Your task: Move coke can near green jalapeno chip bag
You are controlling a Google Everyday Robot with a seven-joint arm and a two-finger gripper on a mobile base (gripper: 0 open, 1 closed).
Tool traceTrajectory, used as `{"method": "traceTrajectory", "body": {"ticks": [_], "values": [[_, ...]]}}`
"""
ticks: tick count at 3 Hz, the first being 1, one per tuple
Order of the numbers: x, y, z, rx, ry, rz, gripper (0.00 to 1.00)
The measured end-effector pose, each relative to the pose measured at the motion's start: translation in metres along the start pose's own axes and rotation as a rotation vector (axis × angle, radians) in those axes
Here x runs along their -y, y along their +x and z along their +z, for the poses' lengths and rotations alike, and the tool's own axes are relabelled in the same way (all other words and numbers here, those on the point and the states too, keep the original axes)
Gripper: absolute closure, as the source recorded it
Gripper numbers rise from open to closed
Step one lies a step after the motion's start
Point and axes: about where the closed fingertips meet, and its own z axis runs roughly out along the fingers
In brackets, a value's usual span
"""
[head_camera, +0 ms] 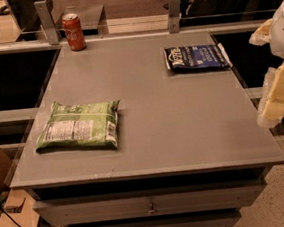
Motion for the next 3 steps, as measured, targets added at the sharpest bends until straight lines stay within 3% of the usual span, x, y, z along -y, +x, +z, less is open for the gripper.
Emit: {"method": "traceTrajectory", "body": {"ticks": [2, 3], "values": [[0.000, -0.008, 0.002, 0.037, -0.008, -0.019, 0.00], [0.004, -0.022, 0.010, 0.168, -0.003, -0.044, 0.00]]}}
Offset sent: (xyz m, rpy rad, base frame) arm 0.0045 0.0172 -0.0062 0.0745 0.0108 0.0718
